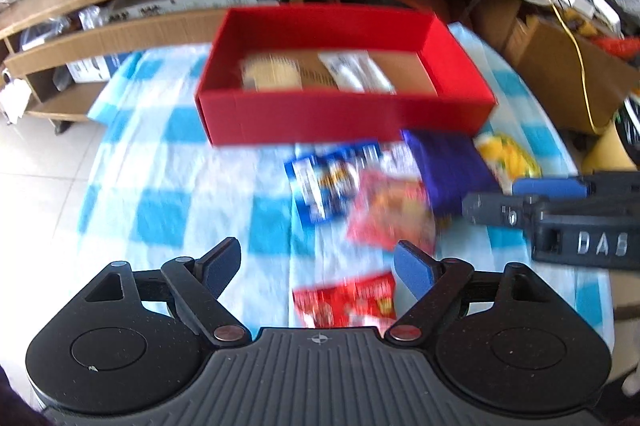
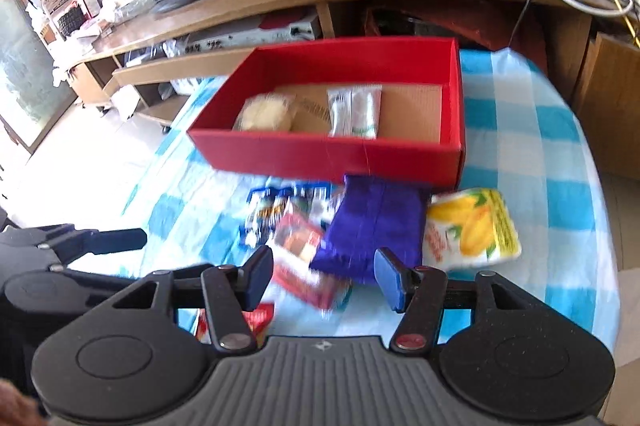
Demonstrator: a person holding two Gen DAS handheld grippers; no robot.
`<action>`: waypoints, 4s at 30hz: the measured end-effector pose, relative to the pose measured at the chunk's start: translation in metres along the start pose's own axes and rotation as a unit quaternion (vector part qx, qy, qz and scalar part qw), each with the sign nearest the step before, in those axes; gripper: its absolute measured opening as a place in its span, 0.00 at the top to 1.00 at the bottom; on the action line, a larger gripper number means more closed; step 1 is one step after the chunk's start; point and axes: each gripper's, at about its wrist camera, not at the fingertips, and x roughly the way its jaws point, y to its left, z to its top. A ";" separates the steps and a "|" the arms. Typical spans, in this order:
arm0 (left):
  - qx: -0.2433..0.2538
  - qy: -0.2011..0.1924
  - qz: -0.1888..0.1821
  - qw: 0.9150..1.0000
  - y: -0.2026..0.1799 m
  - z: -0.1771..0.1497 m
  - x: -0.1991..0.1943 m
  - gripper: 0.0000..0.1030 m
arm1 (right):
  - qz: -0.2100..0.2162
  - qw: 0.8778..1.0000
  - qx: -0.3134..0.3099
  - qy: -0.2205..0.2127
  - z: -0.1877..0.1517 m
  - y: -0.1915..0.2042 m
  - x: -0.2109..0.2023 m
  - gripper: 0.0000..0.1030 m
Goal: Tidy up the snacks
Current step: 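Withdraw both grippers from the box back toward the snack pile, then grasp the Kaprons wafer pack with the right gripper, then grasp the red Trolli bag with the left gripper while the right holds the Kaprons pack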
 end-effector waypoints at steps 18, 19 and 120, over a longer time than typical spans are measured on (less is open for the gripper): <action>-0.004 0.103 -0.050 0.993 -0.012 -0.072 -0.006 0.13 | 0.035 0.996 -0.065 0.052 -0.032 0.026 0.007 0.40; -0.013 0.102 -0.050 0.993 -0.007 -0.072 -0.009 0.13 | 0.041 0.994 -0.083 0.059 -0.035 0.034 0.009 0.40; -0.128 0.104 0.032 0.986 -0.027 -0.021 0.059 0.15 | -0.011 0.998 -0.051 0.037 -0.069 -0.009 -0.021 0.39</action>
